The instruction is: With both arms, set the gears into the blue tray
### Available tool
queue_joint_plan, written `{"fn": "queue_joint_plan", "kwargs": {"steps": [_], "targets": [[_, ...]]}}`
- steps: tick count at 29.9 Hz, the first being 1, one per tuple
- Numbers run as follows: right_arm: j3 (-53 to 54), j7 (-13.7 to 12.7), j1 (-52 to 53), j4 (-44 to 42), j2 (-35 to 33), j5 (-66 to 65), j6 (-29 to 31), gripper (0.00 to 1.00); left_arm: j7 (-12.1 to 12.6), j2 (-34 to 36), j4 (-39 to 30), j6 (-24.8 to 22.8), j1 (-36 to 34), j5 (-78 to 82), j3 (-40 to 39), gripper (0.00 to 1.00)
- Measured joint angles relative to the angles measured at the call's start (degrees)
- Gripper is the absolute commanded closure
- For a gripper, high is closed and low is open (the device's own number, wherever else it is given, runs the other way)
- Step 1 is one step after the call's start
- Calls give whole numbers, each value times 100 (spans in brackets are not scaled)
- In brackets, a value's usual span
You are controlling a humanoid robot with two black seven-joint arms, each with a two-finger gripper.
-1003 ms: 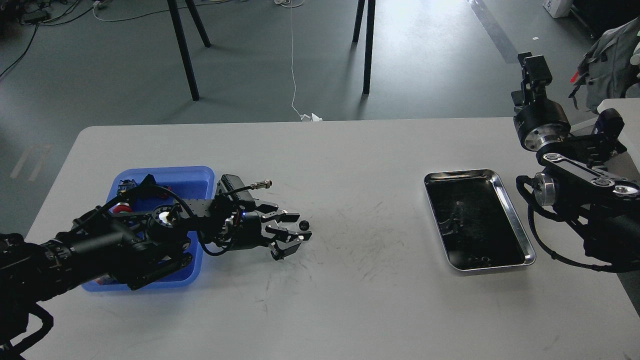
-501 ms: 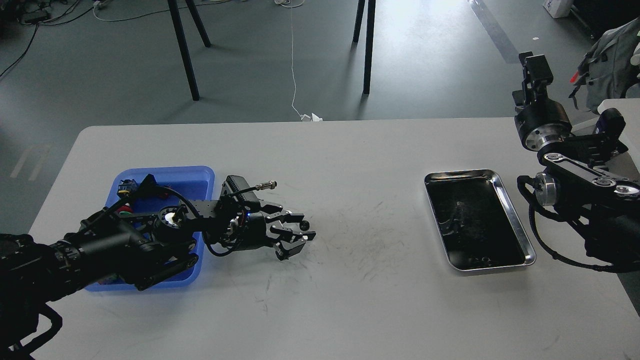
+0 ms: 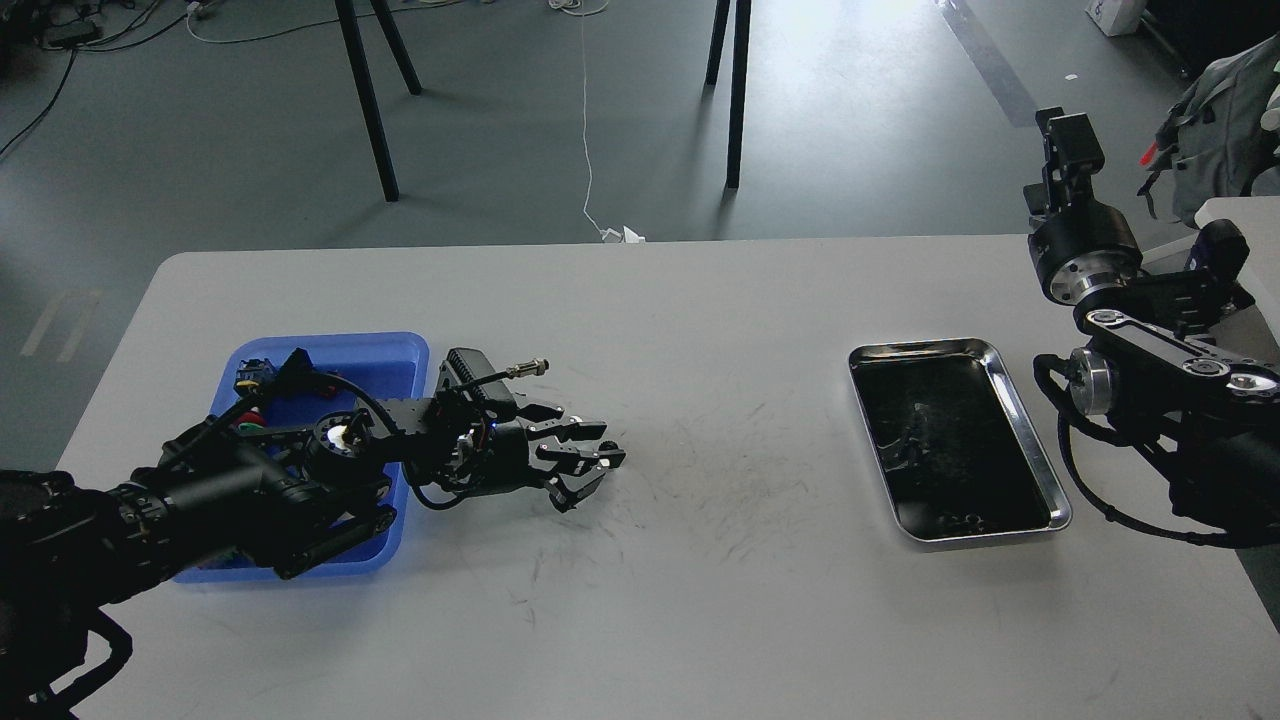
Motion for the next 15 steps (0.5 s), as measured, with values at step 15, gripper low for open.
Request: {"fn": "queue_joint_plan", "kwargs": {"steps": [15], "targets": [[-10, 10, -41, -56, 17, -33, 0, 5, -1, 43, -13, 161, 12, 5, 1, 74]]}}
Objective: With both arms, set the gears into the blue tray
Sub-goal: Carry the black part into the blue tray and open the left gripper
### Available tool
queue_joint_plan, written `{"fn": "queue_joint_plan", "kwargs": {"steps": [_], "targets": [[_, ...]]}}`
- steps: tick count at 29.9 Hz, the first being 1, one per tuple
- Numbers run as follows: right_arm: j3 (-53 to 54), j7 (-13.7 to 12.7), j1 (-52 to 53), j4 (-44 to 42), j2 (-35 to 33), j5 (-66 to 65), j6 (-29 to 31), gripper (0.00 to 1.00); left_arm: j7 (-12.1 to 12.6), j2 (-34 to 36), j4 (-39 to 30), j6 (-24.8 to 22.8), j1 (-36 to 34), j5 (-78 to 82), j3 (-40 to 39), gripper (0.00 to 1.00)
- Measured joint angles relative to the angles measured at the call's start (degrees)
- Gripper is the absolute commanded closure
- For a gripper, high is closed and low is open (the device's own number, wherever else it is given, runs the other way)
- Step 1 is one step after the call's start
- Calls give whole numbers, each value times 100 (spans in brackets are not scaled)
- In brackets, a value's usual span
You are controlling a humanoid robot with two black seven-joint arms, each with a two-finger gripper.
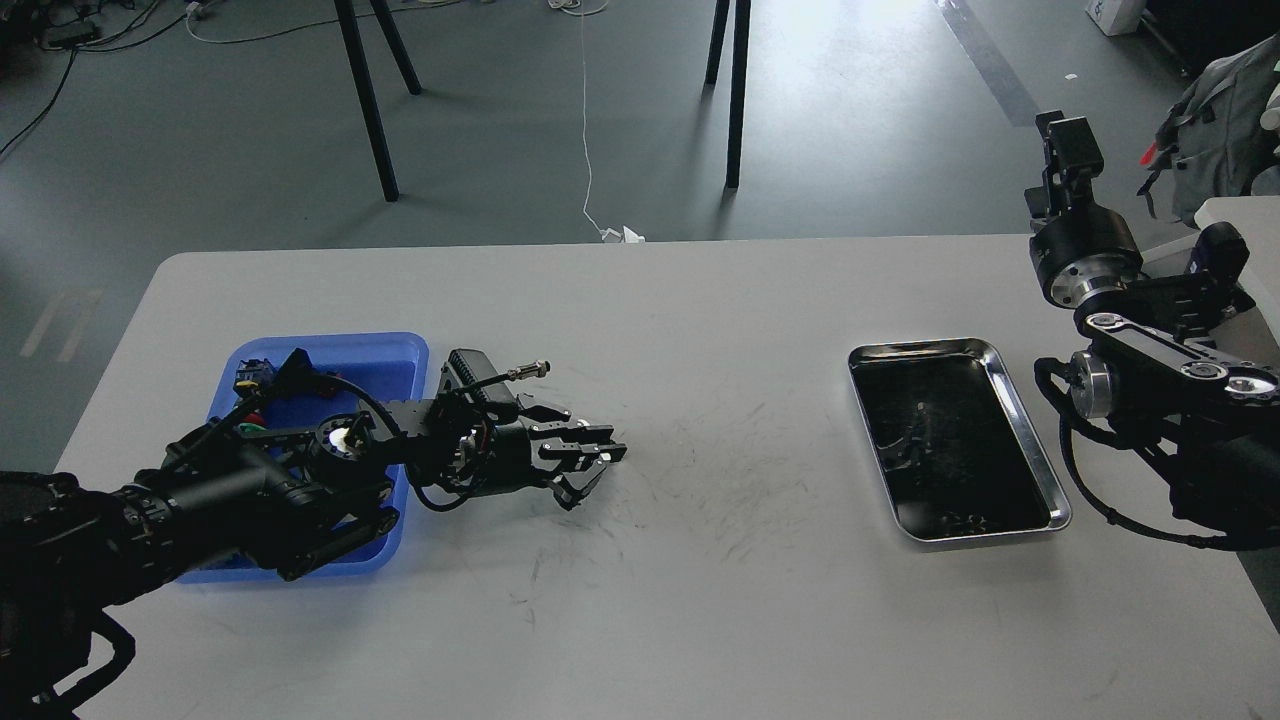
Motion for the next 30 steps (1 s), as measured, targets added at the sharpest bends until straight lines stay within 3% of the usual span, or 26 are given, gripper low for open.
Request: {"fn": "queue_joint_plan", "kwargs": {"steps": [11, 30], "targets": [[0, 9, -25, -23, 0, -8, 5, 5, -1, 433, -95, 20, -147, -4, -29, 76], [0, 17, -49, -9, 26, -13, 10, 5, 0, 2633, -839, 17, -357, -14, -47, 76]]}}
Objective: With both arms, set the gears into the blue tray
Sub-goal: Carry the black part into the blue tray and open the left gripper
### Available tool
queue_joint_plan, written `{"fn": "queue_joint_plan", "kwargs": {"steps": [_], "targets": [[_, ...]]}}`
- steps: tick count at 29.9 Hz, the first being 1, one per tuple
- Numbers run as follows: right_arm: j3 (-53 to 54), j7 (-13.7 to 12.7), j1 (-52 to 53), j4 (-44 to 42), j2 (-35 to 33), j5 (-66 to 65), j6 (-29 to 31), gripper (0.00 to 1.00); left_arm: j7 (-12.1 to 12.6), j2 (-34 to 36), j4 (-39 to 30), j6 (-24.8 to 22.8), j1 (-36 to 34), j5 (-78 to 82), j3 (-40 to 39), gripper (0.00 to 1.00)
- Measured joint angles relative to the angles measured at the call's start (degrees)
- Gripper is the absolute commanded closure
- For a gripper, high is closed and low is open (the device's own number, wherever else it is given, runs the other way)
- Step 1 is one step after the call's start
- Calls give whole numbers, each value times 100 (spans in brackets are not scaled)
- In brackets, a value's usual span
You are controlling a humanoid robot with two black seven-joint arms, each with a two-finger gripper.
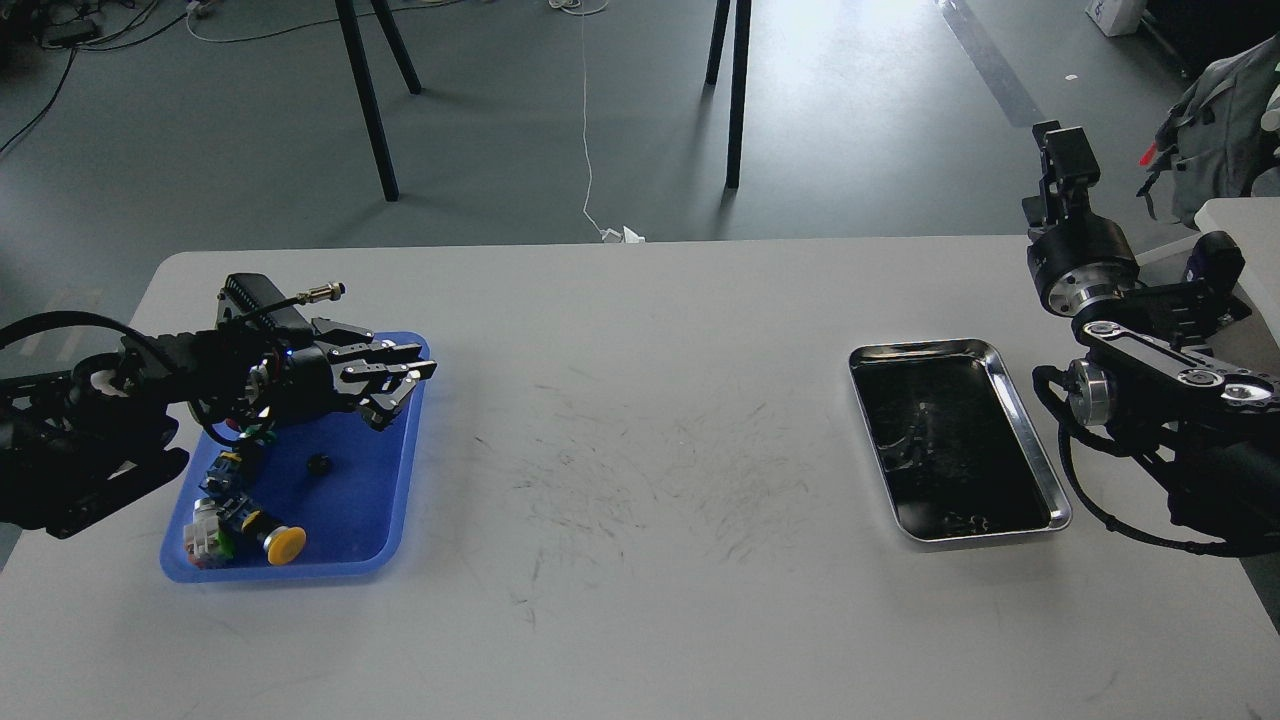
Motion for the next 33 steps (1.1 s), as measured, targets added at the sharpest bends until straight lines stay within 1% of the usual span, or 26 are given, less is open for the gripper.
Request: {"fn": "queue_joint_plan", "kwargs": {"steps": [3, 5, 7, 12, 24, 33], "targets": [[0, 0, 6, 2, 0, 0, 4, 5, -2, 585, -525, 23, 1, 23, -34, 76], [0, 0, 6, 2, 0, 0, 16, 5, 1, 852, -679, 36, 2, 33, -38, 76], [0, 0, 4, 2, -4, 0, 25, 5, 1, 943, -734, 64, 25, 36, -40, 76], [-6, 0, -27, 11, -9, -5, 26, 5, -1, 970, -769, 106, 102, 68, -2, 75], [-42, 0, -35, 22, -11, -29, 26, 5, 1, 801, -397, 117, 373, 119, -34, 74], [-81, 5, -34, 12, -10, -31, 10, 5, 1, 757, -337, 117, 459, 99, -28, 70]]}}
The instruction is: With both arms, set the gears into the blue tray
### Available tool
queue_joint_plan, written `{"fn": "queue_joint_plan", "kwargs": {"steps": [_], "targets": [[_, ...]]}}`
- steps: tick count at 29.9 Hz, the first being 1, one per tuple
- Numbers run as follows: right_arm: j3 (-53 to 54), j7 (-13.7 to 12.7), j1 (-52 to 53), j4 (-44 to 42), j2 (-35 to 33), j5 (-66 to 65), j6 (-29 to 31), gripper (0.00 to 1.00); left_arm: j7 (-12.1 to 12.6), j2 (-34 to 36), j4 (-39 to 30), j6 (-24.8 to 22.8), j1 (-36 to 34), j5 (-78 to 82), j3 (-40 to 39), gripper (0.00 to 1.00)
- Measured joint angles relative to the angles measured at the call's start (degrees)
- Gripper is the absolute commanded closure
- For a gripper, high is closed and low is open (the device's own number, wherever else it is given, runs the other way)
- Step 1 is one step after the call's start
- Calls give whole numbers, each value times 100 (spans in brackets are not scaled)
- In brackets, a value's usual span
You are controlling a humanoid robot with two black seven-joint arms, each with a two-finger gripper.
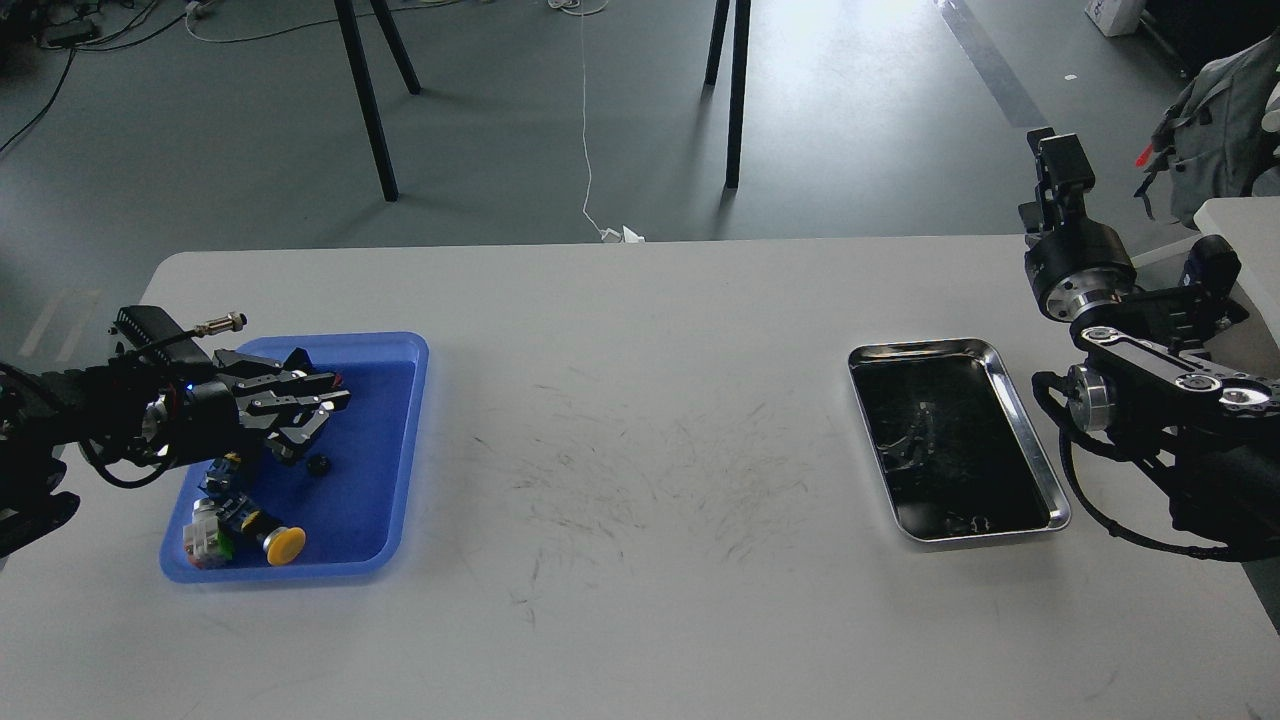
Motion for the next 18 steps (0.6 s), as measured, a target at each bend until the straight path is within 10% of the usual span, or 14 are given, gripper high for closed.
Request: {"fn": "queue_joint_plan", "kwargs": {"steps": [18], "targets": [[-11, 13, 21, 10, 2, -1, -2, 4, 0, 62, 6, -10, 41, -227, -74, 52]]}}
